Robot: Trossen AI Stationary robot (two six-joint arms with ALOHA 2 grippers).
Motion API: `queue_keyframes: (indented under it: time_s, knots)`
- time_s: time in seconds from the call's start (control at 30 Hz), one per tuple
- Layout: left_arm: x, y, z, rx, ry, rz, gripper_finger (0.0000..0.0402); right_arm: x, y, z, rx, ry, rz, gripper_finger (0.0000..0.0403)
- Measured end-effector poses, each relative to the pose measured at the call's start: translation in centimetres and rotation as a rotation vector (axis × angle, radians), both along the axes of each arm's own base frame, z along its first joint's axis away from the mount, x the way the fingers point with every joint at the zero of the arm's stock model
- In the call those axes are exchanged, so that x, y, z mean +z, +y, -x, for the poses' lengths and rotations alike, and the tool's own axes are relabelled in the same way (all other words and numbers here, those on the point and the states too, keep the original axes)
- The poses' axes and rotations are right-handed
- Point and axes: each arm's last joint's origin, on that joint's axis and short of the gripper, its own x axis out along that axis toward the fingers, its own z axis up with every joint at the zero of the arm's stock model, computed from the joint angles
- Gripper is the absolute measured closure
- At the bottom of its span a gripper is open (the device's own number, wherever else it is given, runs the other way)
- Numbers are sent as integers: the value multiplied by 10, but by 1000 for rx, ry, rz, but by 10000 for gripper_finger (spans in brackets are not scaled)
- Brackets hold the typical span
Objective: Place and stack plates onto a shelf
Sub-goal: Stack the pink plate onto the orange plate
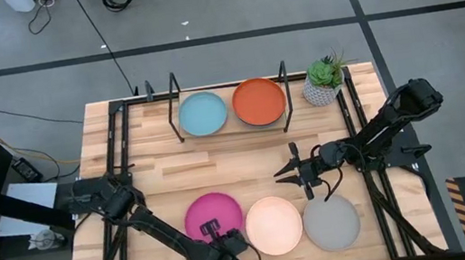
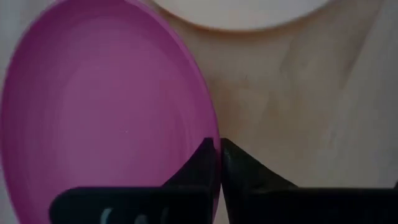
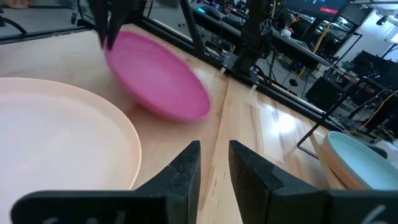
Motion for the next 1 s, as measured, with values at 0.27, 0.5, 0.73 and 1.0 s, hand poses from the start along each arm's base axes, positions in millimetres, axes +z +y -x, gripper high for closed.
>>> queue_keyframes:
  time_s: [0.27,0.5,0.73,1.0]
  knots:
    - [44,19,-8,-209,-33,-328,386,0,1,0,46,4,-24,314]
    - [53,67,-18,-369,75,-525,387,-7,1,2,34,79,-57,314]
    - [71,143,-30,-531,36,-517,387,-16,1,4,-6,195,-161,314]
    - [78,240,-32,-681,-52,-420,387,-18,0,5,-40,227,-252,314]
